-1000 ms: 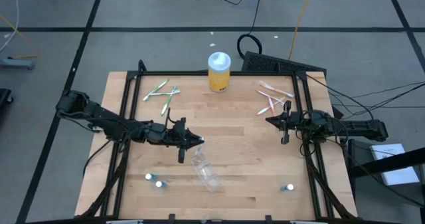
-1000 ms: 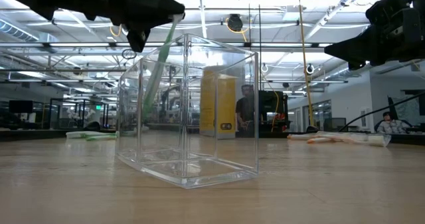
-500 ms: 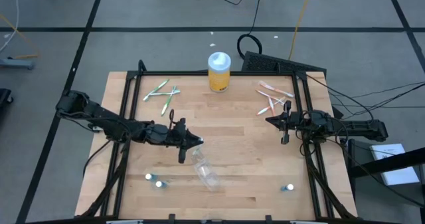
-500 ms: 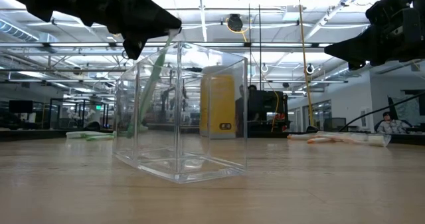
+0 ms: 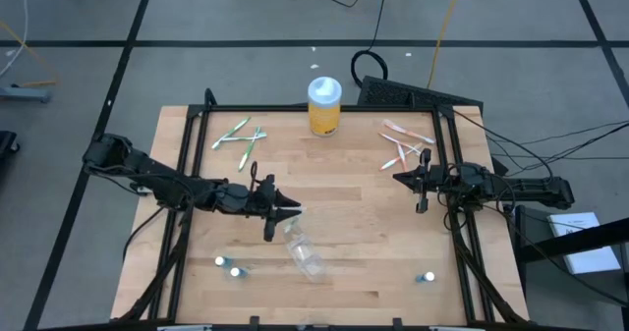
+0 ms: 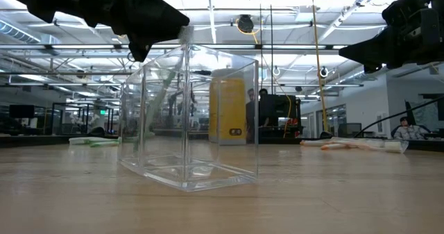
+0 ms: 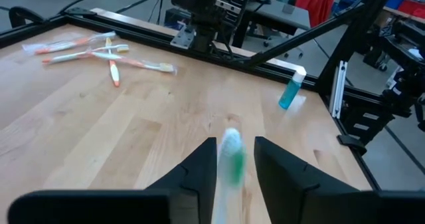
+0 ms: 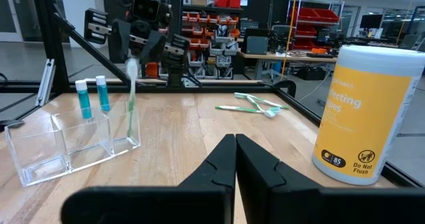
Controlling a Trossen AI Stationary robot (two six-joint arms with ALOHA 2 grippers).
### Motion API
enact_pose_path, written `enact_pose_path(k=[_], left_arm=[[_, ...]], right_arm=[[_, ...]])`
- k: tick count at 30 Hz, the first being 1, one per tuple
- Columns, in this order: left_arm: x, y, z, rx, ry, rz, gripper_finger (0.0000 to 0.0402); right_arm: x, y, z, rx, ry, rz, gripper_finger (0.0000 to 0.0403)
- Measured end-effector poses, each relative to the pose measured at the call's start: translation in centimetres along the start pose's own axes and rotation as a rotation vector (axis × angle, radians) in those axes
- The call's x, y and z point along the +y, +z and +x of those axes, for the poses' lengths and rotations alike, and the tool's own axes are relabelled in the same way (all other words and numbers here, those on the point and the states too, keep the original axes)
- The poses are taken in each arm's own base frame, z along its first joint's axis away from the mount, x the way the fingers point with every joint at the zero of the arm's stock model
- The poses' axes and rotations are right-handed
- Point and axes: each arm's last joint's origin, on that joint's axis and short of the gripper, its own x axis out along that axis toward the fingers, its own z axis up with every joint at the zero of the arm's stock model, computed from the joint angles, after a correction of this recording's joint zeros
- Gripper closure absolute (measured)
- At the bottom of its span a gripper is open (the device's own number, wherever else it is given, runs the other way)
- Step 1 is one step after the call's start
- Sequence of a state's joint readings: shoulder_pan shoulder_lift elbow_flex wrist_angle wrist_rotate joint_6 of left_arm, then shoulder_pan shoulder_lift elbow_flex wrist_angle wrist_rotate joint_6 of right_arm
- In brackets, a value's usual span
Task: Pick & Place toothbrushing station
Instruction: Put the green toothbrush into the transparent organizer
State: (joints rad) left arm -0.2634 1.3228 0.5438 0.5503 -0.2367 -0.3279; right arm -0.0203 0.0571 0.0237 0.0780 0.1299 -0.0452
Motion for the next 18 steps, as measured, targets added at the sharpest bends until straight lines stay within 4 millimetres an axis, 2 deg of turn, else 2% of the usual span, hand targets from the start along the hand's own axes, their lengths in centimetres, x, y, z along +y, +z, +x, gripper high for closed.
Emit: enact_pose_path(k=[14,18], left_arm=[[-0.2,0.6,0.0,-0.06,-0.021,0.061,0.0282],[-0.4,1.5,-0.6,-0.11,-0.034,0.083,0.0282]], right_arm=[[0.0,0.0,0.0,0.0,0.0,0.0,0.0399],[0.0,0.0,0.0,0.0,0.0,0.0,0.0399]])
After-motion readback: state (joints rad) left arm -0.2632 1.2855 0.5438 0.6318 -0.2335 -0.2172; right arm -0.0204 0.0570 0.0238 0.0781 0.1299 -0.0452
